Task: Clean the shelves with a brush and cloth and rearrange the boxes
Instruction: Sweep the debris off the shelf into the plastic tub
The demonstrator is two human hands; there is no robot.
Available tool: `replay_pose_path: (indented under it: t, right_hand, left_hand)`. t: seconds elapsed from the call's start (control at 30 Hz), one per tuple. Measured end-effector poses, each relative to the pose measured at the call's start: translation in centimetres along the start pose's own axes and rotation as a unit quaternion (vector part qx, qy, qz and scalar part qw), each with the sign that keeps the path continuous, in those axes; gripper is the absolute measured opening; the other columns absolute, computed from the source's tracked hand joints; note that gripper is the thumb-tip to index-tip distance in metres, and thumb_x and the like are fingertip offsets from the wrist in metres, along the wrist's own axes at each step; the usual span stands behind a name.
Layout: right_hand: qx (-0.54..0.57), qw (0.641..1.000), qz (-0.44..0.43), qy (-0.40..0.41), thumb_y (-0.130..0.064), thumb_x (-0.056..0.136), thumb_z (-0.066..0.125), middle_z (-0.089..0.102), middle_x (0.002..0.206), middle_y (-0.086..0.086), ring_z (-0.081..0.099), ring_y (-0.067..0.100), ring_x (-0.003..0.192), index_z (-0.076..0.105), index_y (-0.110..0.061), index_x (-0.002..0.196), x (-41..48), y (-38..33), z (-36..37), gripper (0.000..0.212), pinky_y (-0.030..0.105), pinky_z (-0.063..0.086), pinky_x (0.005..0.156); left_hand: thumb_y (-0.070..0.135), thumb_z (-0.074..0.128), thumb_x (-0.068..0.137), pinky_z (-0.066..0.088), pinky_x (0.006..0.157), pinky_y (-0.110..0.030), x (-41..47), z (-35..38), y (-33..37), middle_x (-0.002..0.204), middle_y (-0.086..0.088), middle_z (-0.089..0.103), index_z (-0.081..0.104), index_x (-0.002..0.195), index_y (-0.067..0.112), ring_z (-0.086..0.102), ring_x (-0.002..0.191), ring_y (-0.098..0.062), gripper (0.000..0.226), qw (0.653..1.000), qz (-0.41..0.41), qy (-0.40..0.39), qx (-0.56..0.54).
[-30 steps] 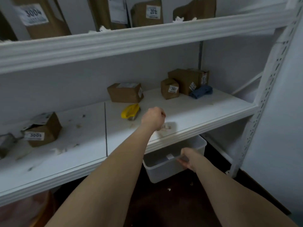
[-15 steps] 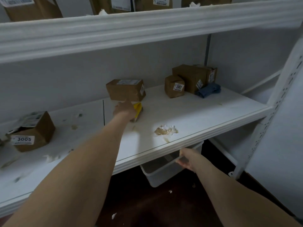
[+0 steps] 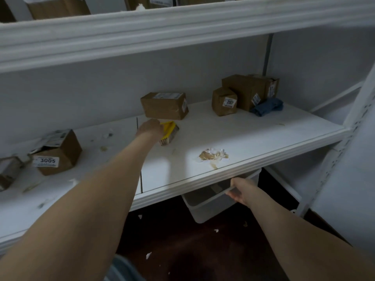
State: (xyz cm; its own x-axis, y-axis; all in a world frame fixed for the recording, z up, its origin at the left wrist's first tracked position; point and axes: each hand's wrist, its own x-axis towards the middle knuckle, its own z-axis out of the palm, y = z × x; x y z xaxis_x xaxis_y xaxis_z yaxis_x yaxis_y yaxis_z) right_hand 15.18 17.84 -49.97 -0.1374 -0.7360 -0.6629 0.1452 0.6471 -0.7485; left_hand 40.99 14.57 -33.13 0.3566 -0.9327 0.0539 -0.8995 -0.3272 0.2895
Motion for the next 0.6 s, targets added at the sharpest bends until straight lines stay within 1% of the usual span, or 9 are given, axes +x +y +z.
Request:
replay_pose_path:
  t: [0.1,0.2,0.3,0.4,0.5,0.6]
  right_hand:
    - [0.011,1.0,0.002,-0.005,0.008,0.08,0.054,0.06,0.085,0.019,0.064,0.028,0.065,0.056,0.001,0.099,-0.7,0.4,-0.1,0.021,0.025,0.048,0.036]
    - [0.021,1.0,0.005,-0.009,0.009,0.08,0.053,0.058,0.086,0.019,0.063,0.029,0.069,0.055,0.002,0.103,-1.2,0.4,-0.3,0.023,0.026,0.048,0.034]
    - [0.015,1.0,-0.001,-0.011,0.007,0.081,0.051,0.054,0.083,0.018,0.061,0.028,0.066,0.053,0.001,0.105,-1.7,0.4,-0.7,0.025,0.026,0.049,0.034]
    - [0.003,1.0,0.0,-0.015,0.006,0.082,0.049,0.053,0.081,0.018,0.06,0.027,0.061,0.051,0.002,0.106,-2.2,0.4,-1.0,0.024,0.024,0.047,0.032]
    - [-0.006,1.0,0.001,-0.009,0.006,0.083,0.049,0.05,0.083,0.02,0.057,0.029,0.062,0.047,0.001,0.105,-2.5,0.3,-1.1,0.022,0.021,0.044,0.029]
    - [-0.015,1.0,0.001,-0.002,0.006,0.084,0.05,0.047,0.082,0.023,0.056,0.031,0.063,0.046,0.001,0.106,-2.9,0.0,-1.1,0.022,0.021,0.044,0.029]
  left_hand:
    - [0.038,0.03,0.101,0.044,0.088,-0.035,-1.9,0.3,-0.7,0.126,-0.018,0.057,0.055,0.121,0.002,0.055,0.113,-0.034,0.049,0.998,0.008,-0.035,0.043]
    - [0.036,0.035,0.1,0.043,0.095,-0.036,-3.1,1.2,-0.7,0.133,-0.017,0.053,0.052,0.129,0.003,0.052,0.119,-0.034,0.048,0.997,0.018,-0.037,0.066]
    - [0.028,0.035,0.1,0.04,0.101,-0.037,-3.7,1.5,-0.4,0.138,-0.018,0.049,0.049,0.133,0.003,0.048,0.124,-0.034,0.043,0.998,0.035,-0.02,0.055]
    - [0.026,0.031,0.102,0.043,0.096,-0.036,-4.0,2.2,0.2,0.132,-0.02,0.054,0.053,0.129,0.002,0.053,0.118,-0.036,0.042,0.999,0.037,-0.015,0.036]
    - [0.024,0.032,0.102,0.046,0.09,-0.037,-4.8,3.1,1.0,0.127,-0.02,0.058,0.053,0.129,0.005,0.057,0.112,-0.037,0.04,0.998,0.06,-0.017,-0.004]
    - [0.026,0.036,0.1,0.044,0.096,-0.037,-5.3,3.4,2.0,0.134,-0.016,0.054,0.052,0.134,0.013,0.053,0.119,-0.036,0.04,0.994,0.095,-0.039,-0.036]
